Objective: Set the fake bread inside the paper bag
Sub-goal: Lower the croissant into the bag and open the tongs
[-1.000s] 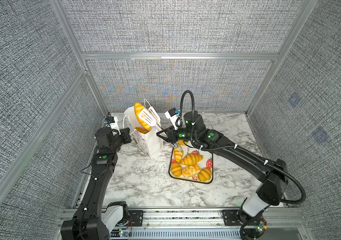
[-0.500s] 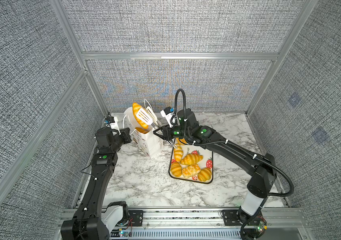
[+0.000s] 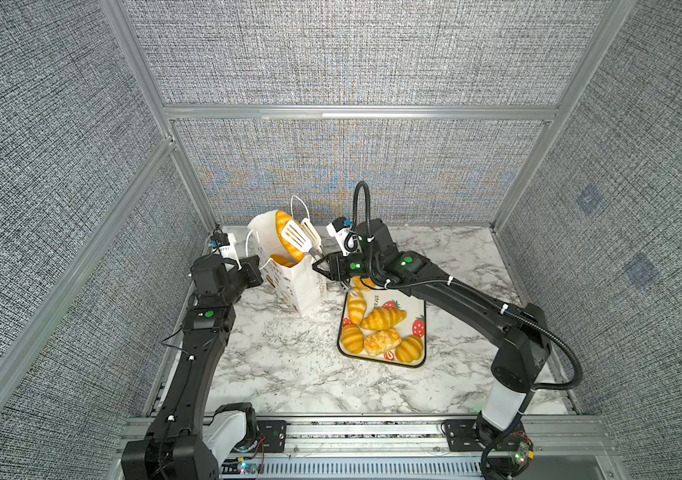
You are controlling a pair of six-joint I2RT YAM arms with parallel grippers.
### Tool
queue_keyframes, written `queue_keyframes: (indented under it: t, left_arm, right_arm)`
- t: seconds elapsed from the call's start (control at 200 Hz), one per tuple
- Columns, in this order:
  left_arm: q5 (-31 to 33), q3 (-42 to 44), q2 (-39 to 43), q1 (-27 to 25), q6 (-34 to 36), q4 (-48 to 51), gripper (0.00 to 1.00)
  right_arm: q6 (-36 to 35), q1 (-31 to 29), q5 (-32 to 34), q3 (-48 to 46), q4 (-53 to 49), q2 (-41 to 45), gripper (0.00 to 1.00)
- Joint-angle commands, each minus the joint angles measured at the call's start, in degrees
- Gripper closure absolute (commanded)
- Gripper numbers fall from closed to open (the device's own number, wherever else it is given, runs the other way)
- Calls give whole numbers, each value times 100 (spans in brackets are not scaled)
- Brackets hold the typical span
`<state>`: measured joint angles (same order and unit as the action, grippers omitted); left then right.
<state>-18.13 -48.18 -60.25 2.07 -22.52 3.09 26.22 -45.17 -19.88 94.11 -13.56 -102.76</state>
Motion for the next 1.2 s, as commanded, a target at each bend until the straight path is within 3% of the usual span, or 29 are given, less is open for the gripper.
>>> queue_keyframes:
  t: [0.0, 1.195]
  left_arm:
    - [-35, -2, 22, 6, 33, -32, 100]
    - [6, -10, 33, 4, 54, -15, 100]
  right_arm:
    - [33, -10, 10, -39, 227, 98, 59]
    - [147, -10, 230, -793, 337, 579, 43]
